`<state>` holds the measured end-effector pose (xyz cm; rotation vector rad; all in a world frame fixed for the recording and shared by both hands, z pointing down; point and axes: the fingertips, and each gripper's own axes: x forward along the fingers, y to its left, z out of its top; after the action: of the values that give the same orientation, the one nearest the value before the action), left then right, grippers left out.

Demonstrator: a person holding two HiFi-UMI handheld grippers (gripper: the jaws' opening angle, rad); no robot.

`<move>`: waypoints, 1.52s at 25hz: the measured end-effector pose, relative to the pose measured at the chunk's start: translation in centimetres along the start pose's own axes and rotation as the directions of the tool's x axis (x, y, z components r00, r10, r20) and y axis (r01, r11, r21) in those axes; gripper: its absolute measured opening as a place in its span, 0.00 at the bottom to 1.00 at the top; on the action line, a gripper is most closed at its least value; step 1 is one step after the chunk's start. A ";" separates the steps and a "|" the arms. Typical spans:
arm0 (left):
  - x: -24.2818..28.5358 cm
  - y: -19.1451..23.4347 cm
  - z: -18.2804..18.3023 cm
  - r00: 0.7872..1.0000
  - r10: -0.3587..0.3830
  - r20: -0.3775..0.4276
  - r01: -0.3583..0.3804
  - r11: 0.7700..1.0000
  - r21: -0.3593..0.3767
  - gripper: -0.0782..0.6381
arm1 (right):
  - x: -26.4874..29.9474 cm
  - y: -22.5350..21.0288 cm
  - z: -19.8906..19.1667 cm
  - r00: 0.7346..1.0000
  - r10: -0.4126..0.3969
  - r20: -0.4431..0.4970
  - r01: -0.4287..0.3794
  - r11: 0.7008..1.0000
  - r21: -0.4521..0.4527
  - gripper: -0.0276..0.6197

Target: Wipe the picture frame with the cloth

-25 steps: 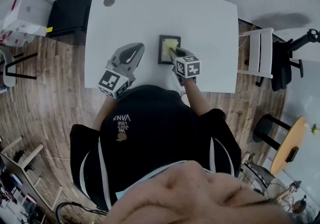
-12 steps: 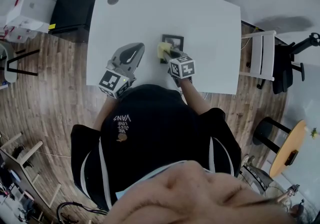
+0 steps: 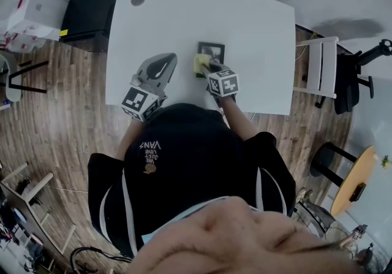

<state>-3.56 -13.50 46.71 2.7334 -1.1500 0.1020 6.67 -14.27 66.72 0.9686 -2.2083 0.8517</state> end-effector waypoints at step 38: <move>2.3 -2.1 -0.1 0.996 -0.084 -0.002 0.084 0.996 0.002 0.13 | -6.2 -8.2 -3.2 0.985 -0.171 0.010 0.169 0.979 0.114 0.11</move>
<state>-0.47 -13.61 46.79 2.7782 -1.0331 0.0940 17.40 -13.67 66.99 1.2063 -2.0762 0.8983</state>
